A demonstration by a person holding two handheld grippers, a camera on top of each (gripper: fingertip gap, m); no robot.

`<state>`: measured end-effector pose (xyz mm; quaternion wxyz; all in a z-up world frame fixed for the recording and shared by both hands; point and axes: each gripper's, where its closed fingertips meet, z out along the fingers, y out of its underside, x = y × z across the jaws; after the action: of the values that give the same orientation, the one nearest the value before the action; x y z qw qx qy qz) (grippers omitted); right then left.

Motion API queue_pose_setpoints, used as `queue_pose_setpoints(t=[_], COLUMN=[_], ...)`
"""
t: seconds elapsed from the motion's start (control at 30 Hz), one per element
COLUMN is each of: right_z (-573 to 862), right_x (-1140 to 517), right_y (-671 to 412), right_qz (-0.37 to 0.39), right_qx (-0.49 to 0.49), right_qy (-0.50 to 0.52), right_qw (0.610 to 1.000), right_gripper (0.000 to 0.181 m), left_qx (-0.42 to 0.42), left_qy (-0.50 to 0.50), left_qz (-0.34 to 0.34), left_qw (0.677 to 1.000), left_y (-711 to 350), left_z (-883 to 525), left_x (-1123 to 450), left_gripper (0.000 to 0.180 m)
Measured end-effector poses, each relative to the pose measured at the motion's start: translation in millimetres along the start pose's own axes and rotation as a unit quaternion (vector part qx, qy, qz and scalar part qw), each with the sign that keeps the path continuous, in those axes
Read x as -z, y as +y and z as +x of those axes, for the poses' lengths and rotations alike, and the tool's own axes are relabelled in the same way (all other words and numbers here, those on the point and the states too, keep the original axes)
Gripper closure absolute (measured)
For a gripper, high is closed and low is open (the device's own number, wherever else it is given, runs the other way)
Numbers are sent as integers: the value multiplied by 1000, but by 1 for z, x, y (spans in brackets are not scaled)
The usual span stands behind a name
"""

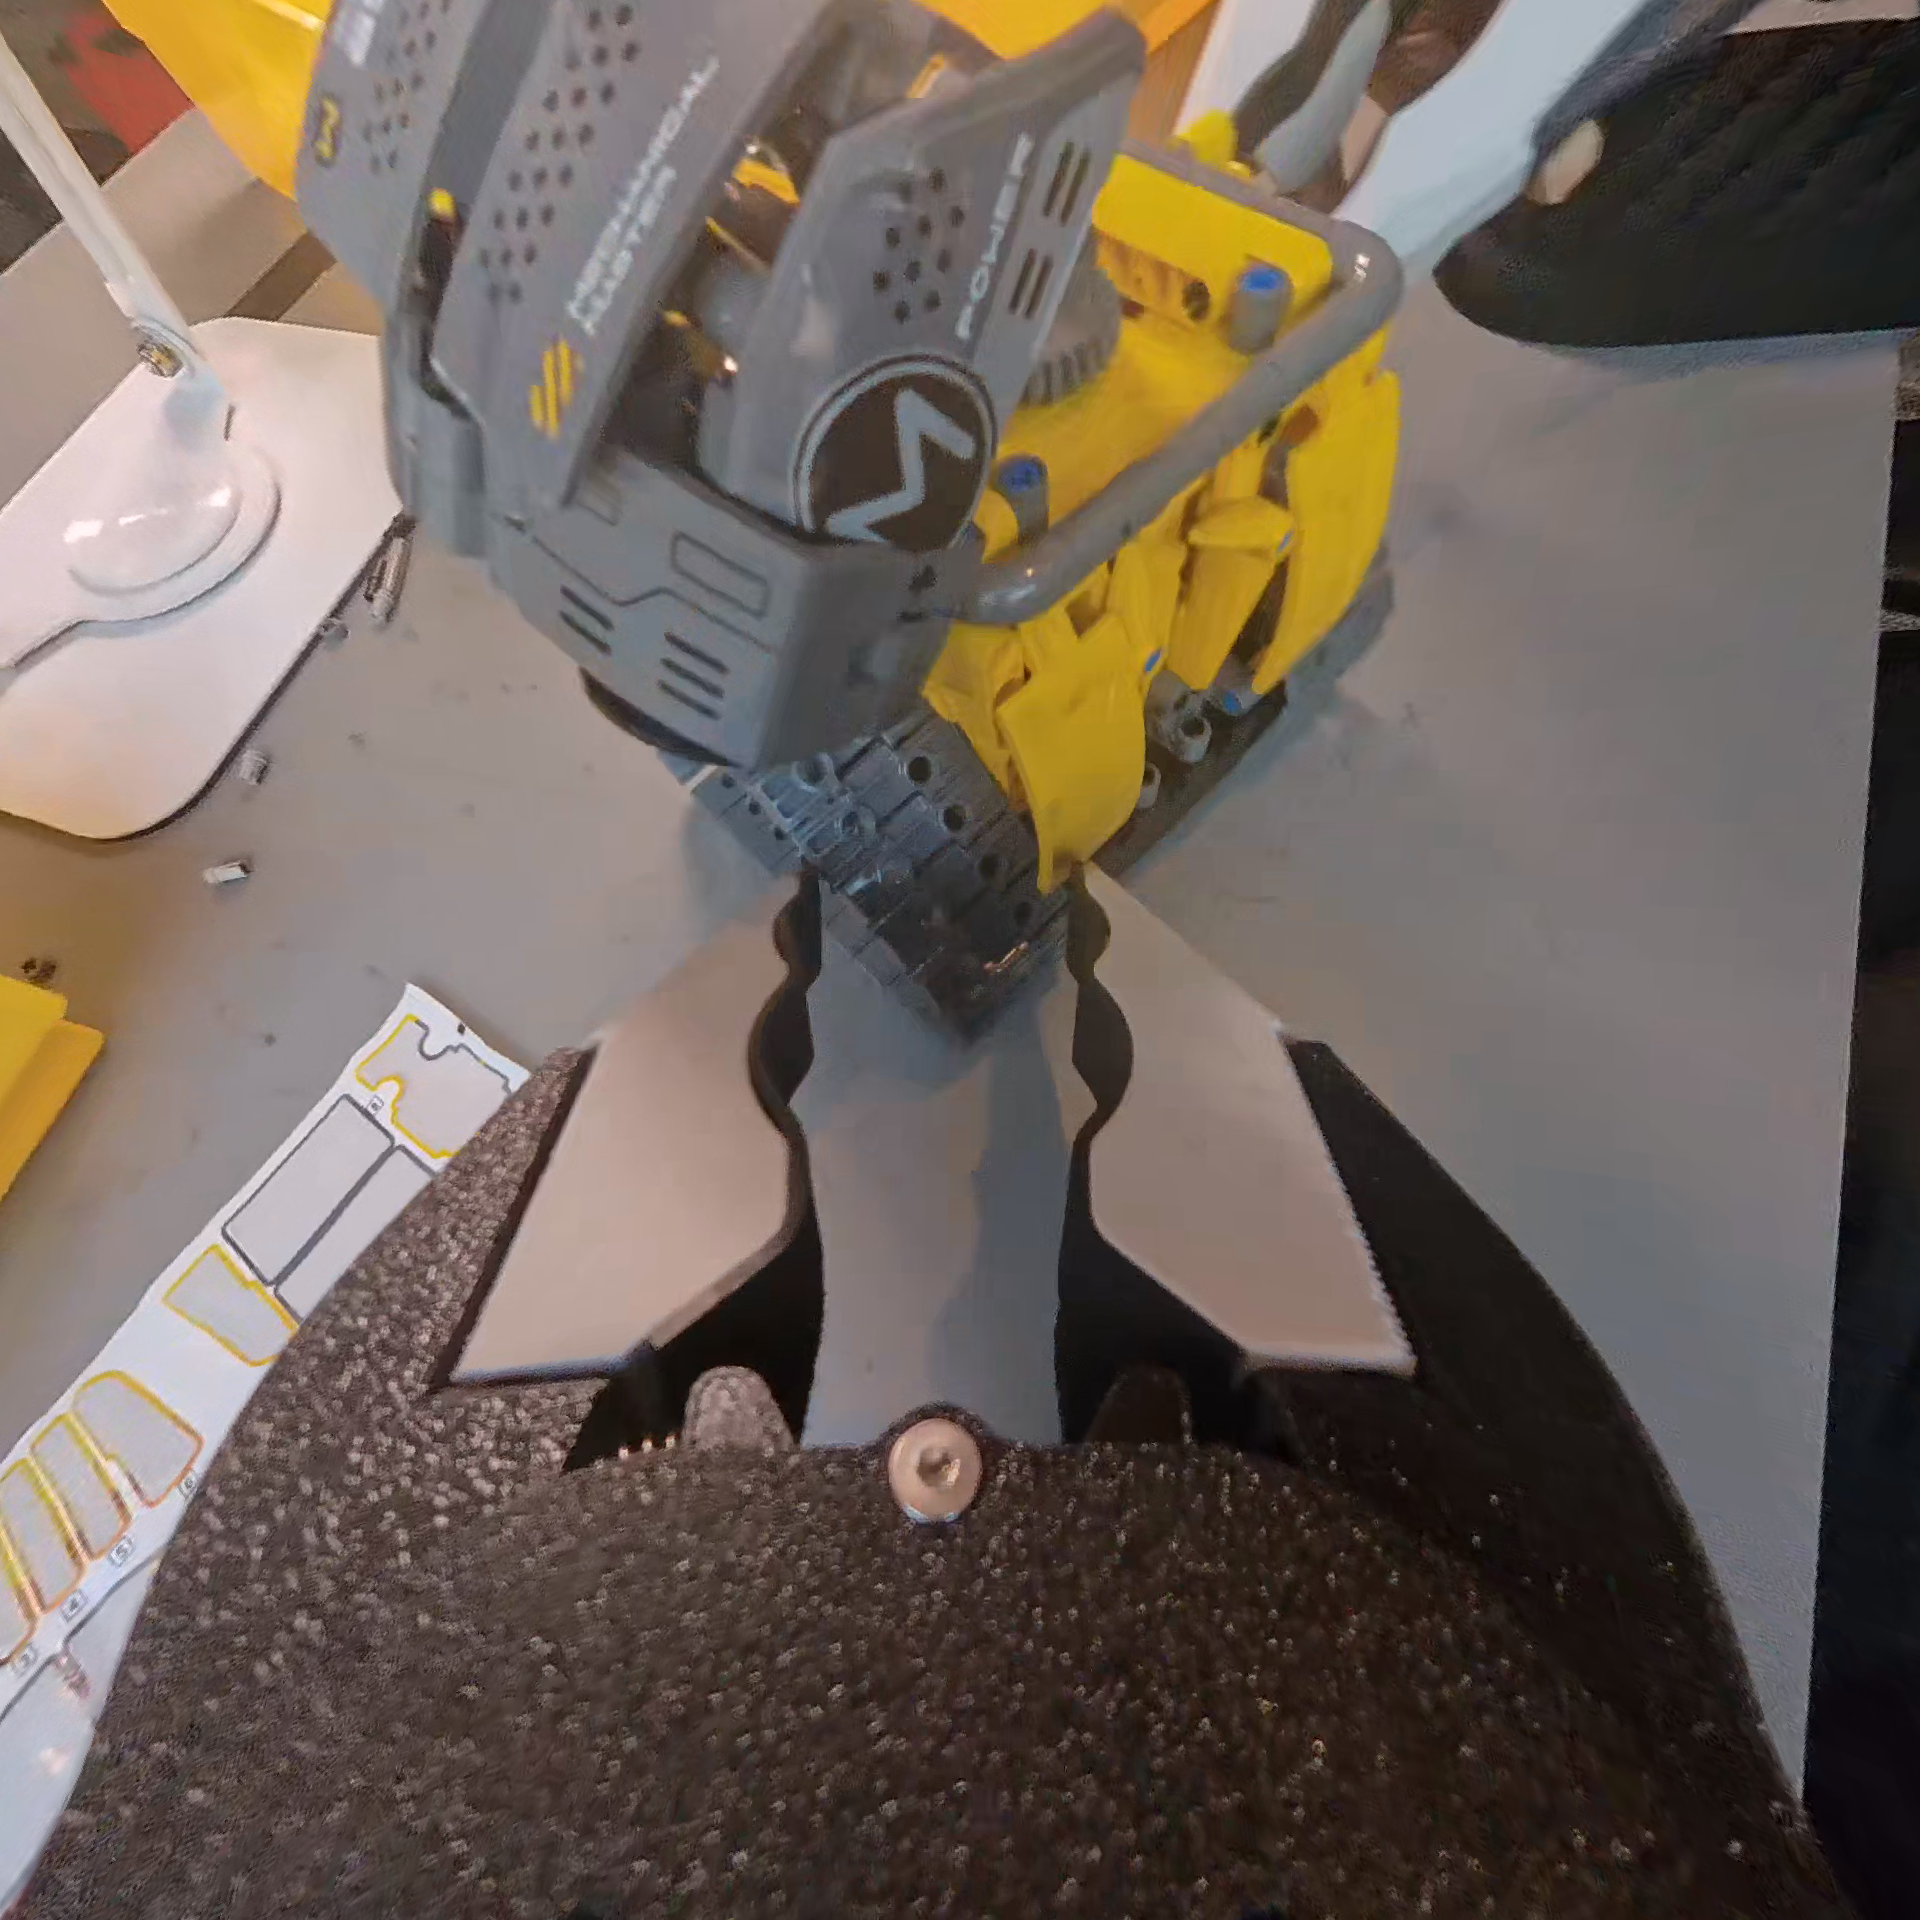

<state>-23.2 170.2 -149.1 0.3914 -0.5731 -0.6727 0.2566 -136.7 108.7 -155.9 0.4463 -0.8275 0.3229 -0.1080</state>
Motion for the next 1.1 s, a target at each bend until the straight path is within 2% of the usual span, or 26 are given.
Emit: queue_pose_setpoints(t=[0.17, 0.27, 0.43, 0.57, 0.6, 0.7, 0.87, 0.93, 1.0, 1.1], right_z=[53, 72, 26, -13, -12, 9, 31, 38, 39, 39], right_x=[-11, -2, 25, 12, 5, -3, -10, -11, -10, 1], right_y=[8, 14, -1, -2, 0, -4, -3, -3, -5, -12], right_qz=[5, 10, 63, 37, 25, 30, 45, 60, 86, 130], right_qx=[-54, -80, -81, -59, -47, -40, -74, -84, -92, -113], right_qy=[23, 51, -49, -101, -86, -49, -49, -40, -48, -76], right_qw=[998, 995, 994, 992, 995, 998, 995, 994, 991, 982], right_gripper=[159, 159, 154, 141, 146, 181, 181, 181, 180, 169], left_qx=[36, 37, 47, 44, 44, 52, 74, 75, 70, 76], left_qy=[-2, 21, 36, 65, 66, 74, 69, 58, 52, 52], left_qz=[4, 8, 27, 17, 15, 11, 36, 47, 52, 64], left_qw=[999, 999, 998, 997, 997, 996, 994, 994, 995, 994], left_y=[-7, -10, -9, -7, -7, -10, -14, -15, -16, -16], left_z=[-11, -9, -13, -6, -7, -11, -16, -17, -17, -17], left_x=[-17, -18, -15, -27, -28, -28, -32, -31, -30, -28], left_gripper=[146, 146, 134, 143, 142, 146, 151, 160, 161, 162])
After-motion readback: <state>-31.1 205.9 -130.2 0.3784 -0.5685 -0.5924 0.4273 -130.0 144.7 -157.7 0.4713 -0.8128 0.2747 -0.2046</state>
